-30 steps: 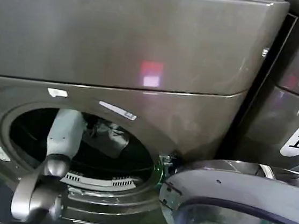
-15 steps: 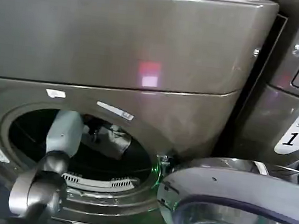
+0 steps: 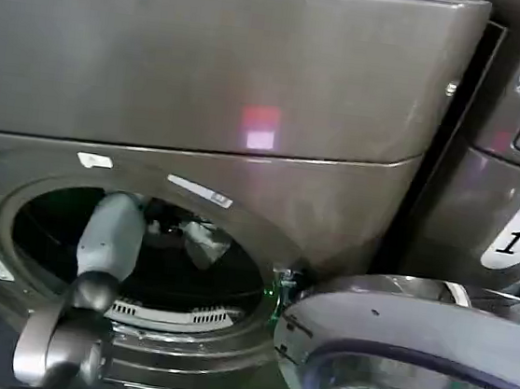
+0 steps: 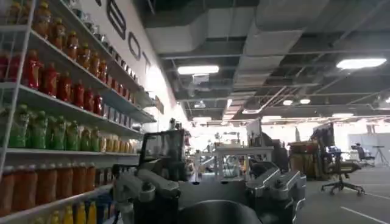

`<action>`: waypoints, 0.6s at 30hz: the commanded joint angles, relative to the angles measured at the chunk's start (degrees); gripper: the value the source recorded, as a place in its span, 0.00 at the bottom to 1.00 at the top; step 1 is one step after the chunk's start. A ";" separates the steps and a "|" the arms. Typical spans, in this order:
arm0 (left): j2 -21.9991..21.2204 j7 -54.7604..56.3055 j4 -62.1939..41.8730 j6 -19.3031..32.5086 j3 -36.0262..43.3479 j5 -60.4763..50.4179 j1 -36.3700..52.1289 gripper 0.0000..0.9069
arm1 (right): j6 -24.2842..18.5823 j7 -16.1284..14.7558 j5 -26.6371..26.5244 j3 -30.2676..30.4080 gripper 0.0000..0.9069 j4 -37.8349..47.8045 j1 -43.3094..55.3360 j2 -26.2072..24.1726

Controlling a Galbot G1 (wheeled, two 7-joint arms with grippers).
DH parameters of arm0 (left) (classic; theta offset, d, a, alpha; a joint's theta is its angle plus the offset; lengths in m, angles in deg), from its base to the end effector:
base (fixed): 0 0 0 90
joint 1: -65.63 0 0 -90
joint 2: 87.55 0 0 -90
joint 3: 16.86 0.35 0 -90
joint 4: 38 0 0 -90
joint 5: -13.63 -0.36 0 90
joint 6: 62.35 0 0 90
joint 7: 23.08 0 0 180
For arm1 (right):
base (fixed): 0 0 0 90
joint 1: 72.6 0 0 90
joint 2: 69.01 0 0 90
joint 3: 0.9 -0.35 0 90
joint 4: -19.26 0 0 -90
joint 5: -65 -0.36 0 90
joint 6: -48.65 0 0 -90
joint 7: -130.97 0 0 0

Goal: Grasp the clothes from the dryer.

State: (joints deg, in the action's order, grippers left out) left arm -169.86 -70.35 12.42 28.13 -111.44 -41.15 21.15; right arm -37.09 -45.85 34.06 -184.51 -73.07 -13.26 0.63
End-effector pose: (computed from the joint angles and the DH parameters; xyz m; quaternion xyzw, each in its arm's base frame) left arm 0.6013 0.0995 -0.2029 -0.2684 -0.8360 -0.4451 0.1757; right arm -0.1161 -0.4532 -0.1515 0.6654 0.7316 -0.0986 0.1109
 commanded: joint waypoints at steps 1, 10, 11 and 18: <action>-2.76 33.09 11.24 -9.84 1.07 27.93 -4.83 0.00 | 0.08 0.19 -0.54 0.04 1.00 -0.41 0.06 0.06; -6.25 46.57 15.40 -14.29 2.27 40.42 -9.04 0.00 | 1.35 1.06 -2.45 -0.14 1.00 -2.50 0.42 0.45; -6.55 46.82 15.76 -14.75 2.38 41.03 -9.51 0.00 | 1.21 1.58 -2.32 -0.13 1.00 -2.43 0.60 0.42; -6.98 47.84 15.52 -15.40 2.26 44.83 -10.14 0.00 | -2.24 0.82 -0.04 -0.15 1.00 -1.41 0.40 0.37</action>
State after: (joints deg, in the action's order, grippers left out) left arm -175.73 -30.65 25.53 15.27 -109.56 -5.73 12.86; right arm -37.69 -45.20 32.47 -184.49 -74.65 -12.89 1.26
